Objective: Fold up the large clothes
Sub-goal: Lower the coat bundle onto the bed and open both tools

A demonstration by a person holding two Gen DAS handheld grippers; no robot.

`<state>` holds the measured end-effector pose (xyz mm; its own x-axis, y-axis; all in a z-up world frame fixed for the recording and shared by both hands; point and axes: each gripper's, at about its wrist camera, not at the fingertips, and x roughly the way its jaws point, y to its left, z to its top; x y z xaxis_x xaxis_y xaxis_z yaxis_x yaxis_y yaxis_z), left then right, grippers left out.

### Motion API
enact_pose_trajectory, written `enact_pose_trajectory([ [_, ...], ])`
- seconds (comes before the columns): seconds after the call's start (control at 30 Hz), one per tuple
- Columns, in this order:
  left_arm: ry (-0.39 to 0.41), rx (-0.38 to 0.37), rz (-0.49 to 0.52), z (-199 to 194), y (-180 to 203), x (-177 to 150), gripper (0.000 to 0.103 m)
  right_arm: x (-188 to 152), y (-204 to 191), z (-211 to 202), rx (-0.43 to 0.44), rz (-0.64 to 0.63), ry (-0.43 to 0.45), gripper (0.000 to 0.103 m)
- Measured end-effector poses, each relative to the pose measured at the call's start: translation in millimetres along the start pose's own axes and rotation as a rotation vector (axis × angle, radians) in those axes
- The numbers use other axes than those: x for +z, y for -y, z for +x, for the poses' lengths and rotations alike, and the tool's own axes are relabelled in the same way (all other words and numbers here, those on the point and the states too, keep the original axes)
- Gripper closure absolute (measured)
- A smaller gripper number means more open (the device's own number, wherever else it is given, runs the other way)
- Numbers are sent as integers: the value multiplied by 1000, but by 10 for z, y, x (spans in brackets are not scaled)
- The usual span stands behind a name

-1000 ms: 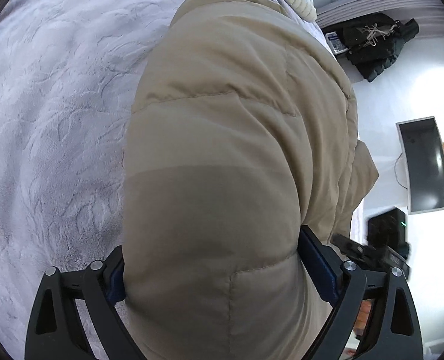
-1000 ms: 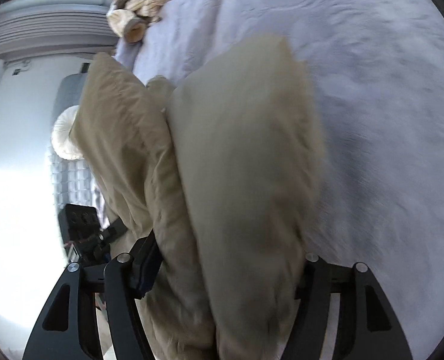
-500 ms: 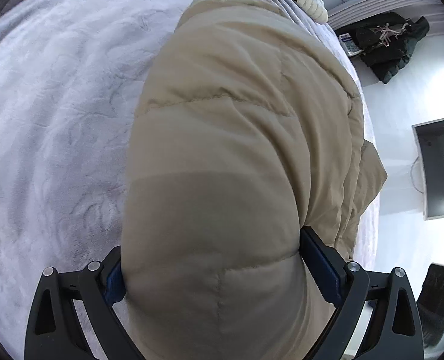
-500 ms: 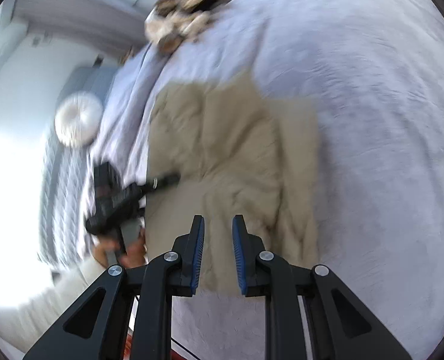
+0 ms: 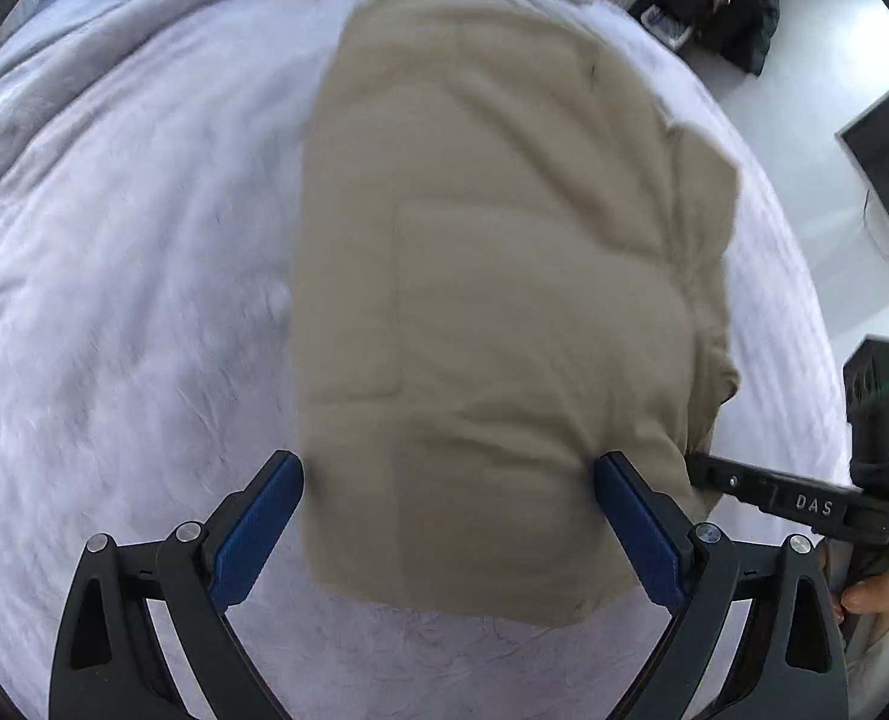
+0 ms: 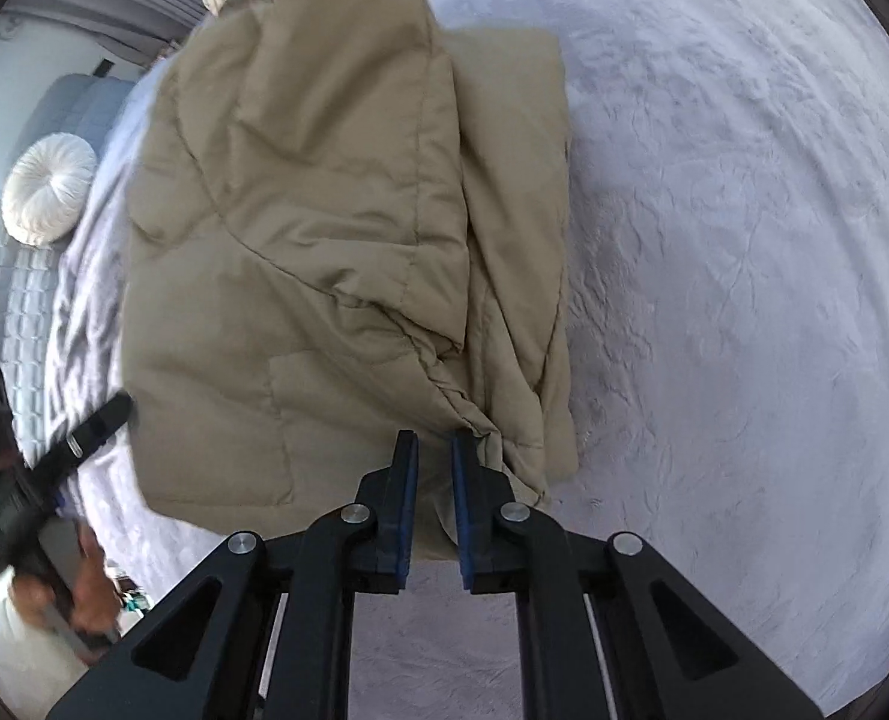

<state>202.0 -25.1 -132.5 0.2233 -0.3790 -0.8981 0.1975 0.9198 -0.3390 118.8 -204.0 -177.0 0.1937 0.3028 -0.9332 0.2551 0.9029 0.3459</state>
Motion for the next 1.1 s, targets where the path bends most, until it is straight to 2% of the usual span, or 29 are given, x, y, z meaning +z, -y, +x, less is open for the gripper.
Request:
enact_pose_trajectory([
  [0.17, -19, 23, 0, 209, 29, -46, 2, -33, 72, 301, -22, 35, -25, 93],
  [0.37, -32, 32, -14, 216, 65, -15, 2, 0, -16, 367, -44, 29, -30, 94],
  [0.83, -27, 36, -49, 106, 63, 16, 2, -178, -231, -177, -35, 3, -26, 89],
  [1.1, 15, 51, -25, -315, 221, -37, 2, -317, -349, -534, -17, 4, -4, 89],
])
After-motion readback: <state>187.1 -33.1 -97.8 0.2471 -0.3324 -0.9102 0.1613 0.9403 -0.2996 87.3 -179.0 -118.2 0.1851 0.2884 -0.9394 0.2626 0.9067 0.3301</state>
